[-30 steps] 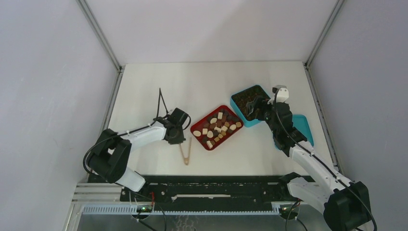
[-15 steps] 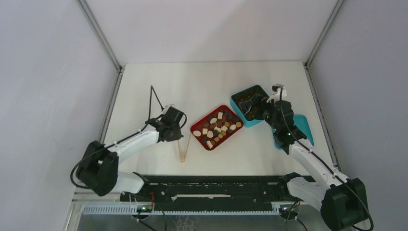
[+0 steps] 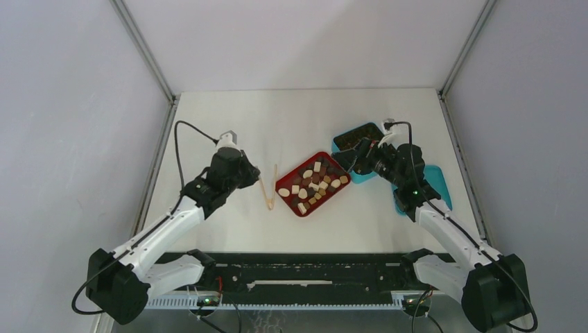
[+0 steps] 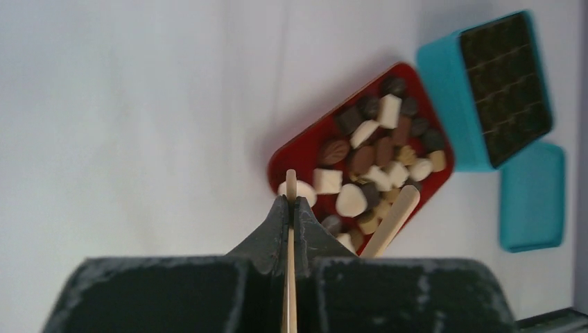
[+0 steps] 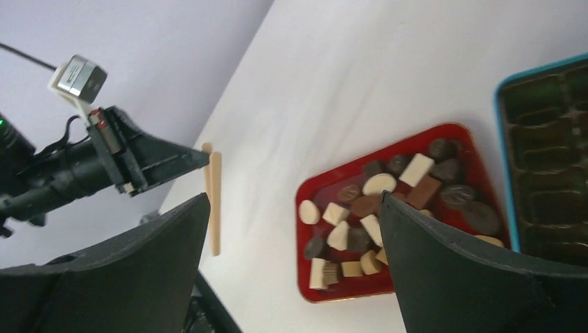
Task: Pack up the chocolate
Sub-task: Pick up the clamp at the center of the board.
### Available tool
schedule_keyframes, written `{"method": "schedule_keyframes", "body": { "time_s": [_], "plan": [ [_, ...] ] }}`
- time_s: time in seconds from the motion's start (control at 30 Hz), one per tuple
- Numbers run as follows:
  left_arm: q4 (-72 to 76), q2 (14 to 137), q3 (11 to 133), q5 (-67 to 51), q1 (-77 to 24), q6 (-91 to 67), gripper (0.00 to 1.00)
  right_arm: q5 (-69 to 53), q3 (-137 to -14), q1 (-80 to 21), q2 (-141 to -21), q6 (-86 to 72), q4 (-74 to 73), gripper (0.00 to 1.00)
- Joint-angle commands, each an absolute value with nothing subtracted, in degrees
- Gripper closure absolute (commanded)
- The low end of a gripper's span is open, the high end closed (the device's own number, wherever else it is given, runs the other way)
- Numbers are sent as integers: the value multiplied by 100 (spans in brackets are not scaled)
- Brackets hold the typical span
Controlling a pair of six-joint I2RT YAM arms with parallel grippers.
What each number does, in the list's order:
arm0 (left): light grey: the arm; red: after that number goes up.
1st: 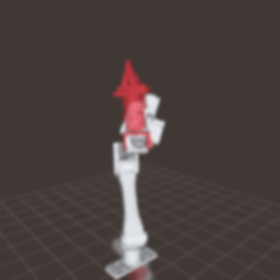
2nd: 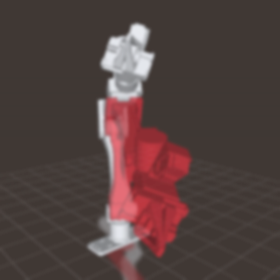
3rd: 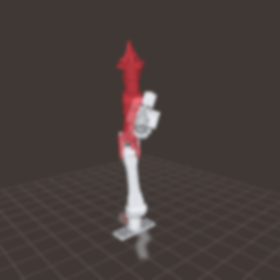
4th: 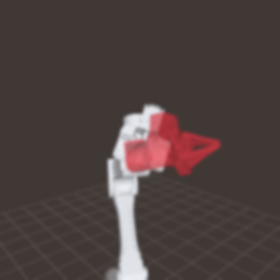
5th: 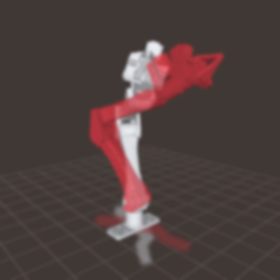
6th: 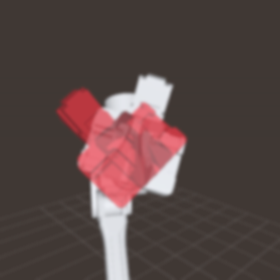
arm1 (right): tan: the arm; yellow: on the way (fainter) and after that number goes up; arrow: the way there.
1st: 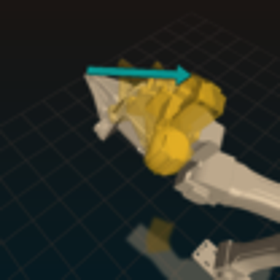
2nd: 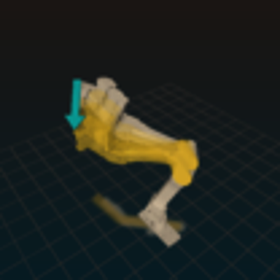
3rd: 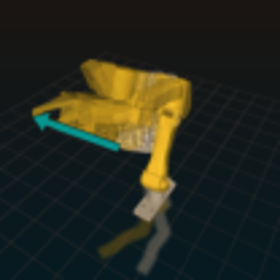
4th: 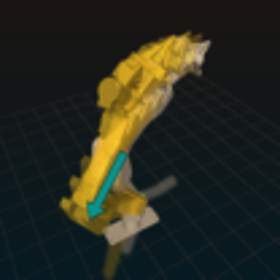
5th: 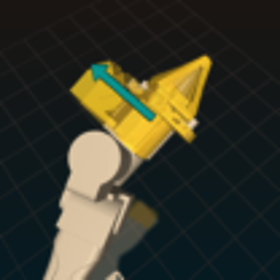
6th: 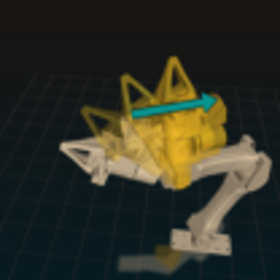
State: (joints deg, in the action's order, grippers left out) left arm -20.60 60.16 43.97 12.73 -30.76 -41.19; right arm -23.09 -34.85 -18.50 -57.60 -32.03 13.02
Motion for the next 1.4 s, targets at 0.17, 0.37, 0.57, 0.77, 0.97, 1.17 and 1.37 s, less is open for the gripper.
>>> {"method": "schedule_keyframes", "body": {
  "time_s": [0.17, 0.37, 0.57, 0.77, 0.97, 1.17, 1.37],
  "plan": [
    [-153, 6122, 4455, 142, -2872, -4463, 100, -3614, -3489, -1955, -6346, -4349, 2774, 1],
    [798, 6547, 4715, -658, -2848, -4812, 100, -3924, -3349, -1962, -6586, -4895, 3552, 2],
    [1769, 6965, 4834, -1167, -2848, -5229, 100, -4200, -3349, -1966, -6887, -5292, 4102, 2],
    [2596, 7334, 4965, -1655, -2856, -5605, 100, -4281, -3349, -1977, -7017, -5424, 4360, 2],
    [3289, 7554, 5039, -1944, -2970, -5886, 100, -4558, -3349, -1937, -7345, -5847, 5011, 3],
    [3880, 7806, 5157, -2201, -3099, -6046, 100, -4748, -3349, -1918, -7475, -6093, 5475, 7],
    [4438, 8084, 5272, -2467, -3236, -6214, 100, -4915, -3349, -1899, -7418, -6112, 5615, 9]
  ]
}}
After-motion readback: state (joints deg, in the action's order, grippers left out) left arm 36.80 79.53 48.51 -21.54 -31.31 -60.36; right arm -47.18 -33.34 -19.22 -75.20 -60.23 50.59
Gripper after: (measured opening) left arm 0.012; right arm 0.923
